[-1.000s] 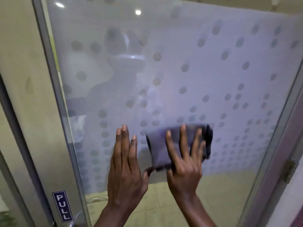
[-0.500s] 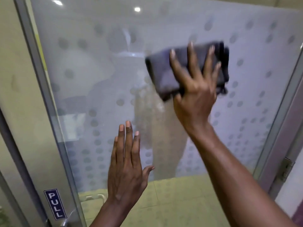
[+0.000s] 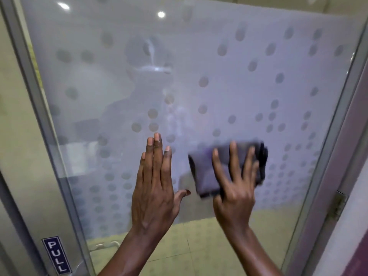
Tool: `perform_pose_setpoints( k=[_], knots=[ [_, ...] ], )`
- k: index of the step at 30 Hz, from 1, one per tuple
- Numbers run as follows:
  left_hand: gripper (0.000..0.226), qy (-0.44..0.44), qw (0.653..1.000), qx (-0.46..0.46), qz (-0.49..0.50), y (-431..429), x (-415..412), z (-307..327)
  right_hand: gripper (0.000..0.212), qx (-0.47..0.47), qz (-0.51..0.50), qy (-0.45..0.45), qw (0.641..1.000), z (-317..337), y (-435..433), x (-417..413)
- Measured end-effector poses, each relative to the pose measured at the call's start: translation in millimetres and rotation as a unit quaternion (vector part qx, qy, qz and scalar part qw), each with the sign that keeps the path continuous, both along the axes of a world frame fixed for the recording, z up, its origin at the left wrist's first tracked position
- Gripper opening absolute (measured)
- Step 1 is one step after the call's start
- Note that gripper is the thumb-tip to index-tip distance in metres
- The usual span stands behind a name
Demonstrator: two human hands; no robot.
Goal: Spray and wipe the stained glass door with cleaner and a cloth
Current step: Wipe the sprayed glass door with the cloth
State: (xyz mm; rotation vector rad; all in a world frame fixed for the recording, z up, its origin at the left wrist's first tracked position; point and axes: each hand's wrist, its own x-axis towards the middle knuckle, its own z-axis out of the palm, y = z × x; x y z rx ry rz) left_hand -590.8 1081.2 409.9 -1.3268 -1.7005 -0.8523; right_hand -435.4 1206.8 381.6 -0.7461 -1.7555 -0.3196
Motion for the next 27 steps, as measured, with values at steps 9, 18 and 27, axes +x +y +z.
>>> perform_pose_setpoints(
  k=[9,18,27],
  knots=[
    [0.137,0.016,1.0,0.006,-0.009,5.0,11.3,-0.9,0.068,-0.037,0.021,0.0,0.999,-35.4,7.1,12.8],
    [0.132,0.025,1.0,-0.008,-0.015,33.8,43.9,6.1,0.077,0.034,0.016,0.054,0.998,220.9,33.6,13.2],
    [0.131,0.024,1.0,-0.003,0.0,40.0,44.4,1.6,0.11,0.039,-0.019,0.047,0.998,120.4,46.6,32.4]
  ],
)
